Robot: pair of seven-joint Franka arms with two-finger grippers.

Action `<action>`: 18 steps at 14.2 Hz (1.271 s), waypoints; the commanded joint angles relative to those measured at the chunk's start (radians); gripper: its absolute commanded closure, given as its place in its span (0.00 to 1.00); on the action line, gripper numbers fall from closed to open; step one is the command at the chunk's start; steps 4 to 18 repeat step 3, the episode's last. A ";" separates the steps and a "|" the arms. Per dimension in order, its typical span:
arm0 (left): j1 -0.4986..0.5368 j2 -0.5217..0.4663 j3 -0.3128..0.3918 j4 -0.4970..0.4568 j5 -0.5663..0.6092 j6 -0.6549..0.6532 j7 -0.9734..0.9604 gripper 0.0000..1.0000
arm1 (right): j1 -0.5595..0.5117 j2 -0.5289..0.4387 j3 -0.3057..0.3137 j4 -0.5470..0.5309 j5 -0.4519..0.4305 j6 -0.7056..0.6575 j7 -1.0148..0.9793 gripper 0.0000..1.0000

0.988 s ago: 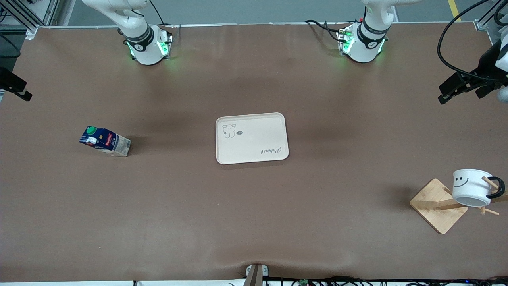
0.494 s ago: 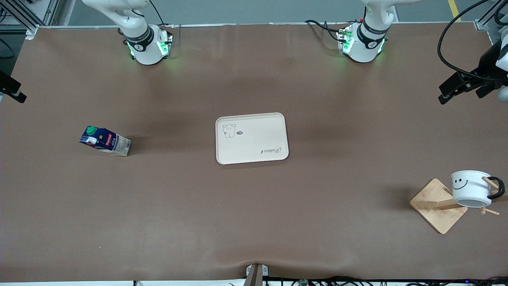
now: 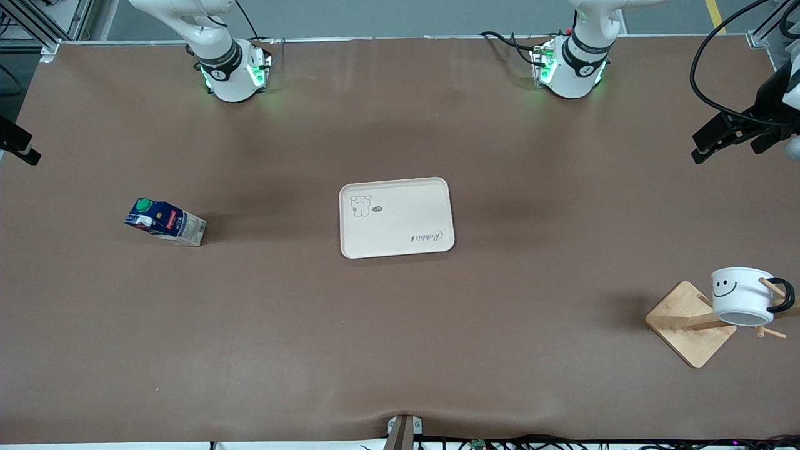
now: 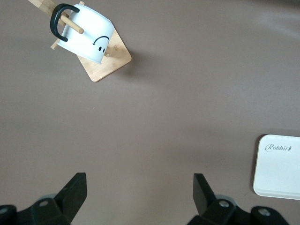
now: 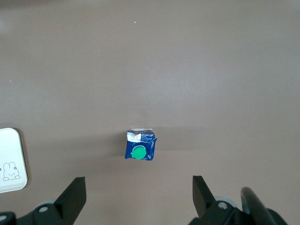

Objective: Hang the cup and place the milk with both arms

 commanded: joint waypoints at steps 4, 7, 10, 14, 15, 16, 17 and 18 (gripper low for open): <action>0.005 -0.005 0.001 0.010 -0.006 -0.016 0.011 0.00 | -0.013 0.013 0.012 0.029 -0.016 -0.019 0.013 0.00; 0.005 -0.005 0.001 0.010 -0.006 -0.016 0.011 0.00 | -0.013 0.013 0.012 0.029 -0.016 -0.019 0.013 0.00; 0.005 -0.005 0.001 0.010 -0.006 -0.016 0.011 0.00 | -0.013 0.013 0.012 0.029 -0.016 -0.019 0.013 0.00; 0.005 -0.005 0.001 0.010 -0.006 -0.016 0.011 0.00 | -0.013 0.013 0.012 0.029 -0.016 -0.019 0.013 0.00; 0.005 -0.005 0.001 0.010 -0.006 -0.016 0.011 0.00 | -0.013 0.013 0.012 0.029 -0.016 -0.019 0.013 0.00; 0.005 -0.005 0.001 0.010 -0.006 -0.016 0.011 0.00 | -0.013 0.013 0.012 0.029 -0.016 -0.019 0.013 0.00; 0.005 -0.005 0.001 0.010 -0.006 -0.016 0.011 0.00 | -0.013 0.013 0.012 0.029 -0.016 -0.019 0.013 0.00; 0.005 -0.005 0.001 0.010 -0.006 -0.016 0.011 0.00 | -0.013 0.013 0.012 0.029 -0.016 -0.019 0.013 0.00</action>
